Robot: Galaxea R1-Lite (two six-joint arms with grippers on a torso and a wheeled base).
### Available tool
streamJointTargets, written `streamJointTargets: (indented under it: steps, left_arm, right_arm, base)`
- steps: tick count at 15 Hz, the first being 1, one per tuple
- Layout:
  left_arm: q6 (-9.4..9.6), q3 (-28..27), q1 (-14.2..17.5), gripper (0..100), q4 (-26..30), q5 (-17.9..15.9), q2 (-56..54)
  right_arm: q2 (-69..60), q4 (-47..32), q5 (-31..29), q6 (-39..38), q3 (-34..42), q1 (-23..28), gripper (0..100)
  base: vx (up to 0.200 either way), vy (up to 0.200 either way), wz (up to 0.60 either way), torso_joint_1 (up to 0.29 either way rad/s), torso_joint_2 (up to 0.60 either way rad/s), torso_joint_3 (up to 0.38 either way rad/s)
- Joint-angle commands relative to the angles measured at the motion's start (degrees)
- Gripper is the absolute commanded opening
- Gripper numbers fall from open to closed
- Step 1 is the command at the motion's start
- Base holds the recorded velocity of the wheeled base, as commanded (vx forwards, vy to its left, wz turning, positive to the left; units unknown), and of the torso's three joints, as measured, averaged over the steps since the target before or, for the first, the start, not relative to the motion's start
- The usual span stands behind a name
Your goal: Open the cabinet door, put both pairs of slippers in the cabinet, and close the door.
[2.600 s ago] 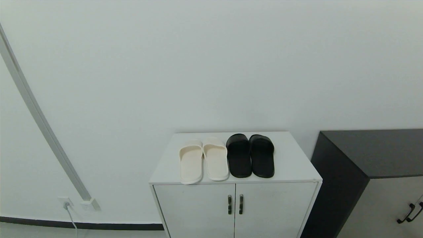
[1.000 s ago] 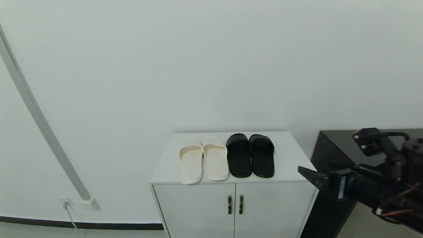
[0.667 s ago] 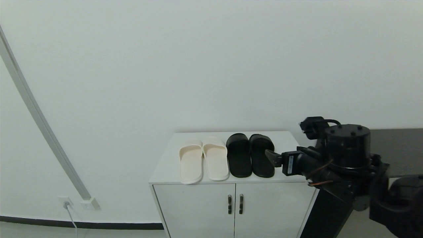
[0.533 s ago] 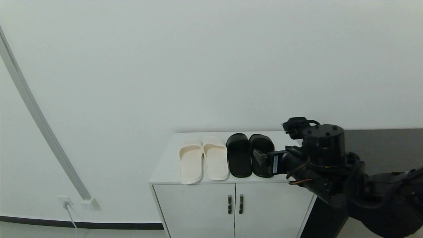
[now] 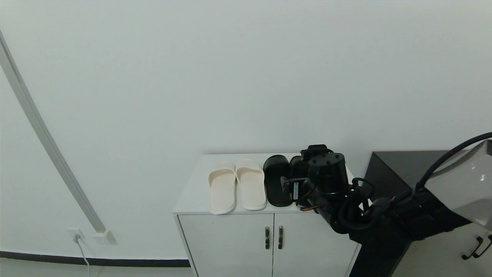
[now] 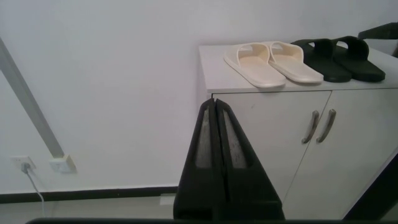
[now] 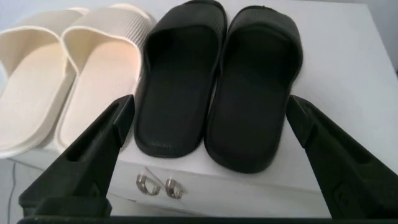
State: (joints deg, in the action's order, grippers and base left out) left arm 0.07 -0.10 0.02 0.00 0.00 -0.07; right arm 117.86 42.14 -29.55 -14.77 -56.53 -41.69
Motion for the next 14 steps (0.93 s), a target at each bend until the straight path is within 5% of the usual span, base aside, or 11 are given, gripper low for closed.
streamJointTargets:
  steps: [1,14]
  left_arm:
    - [0.01,0.01,-0.02,0,0.0,0.0,0.07]
    - [-0.07,0.01,-0.02,0,0.0,0.09,0.07]
  right_arm:
    - [5.28,-0.13,-0.95,0.01,-3.94,1.35,100]
    - [21.36,-8.48,-2.09,0.01,-27.76,5.48,100]
  base:
    - [0.0,0.0,0.0,0.0,0.0,0.0]
    - [0.0,0.0,0.0,0.0,0.0,0.0]
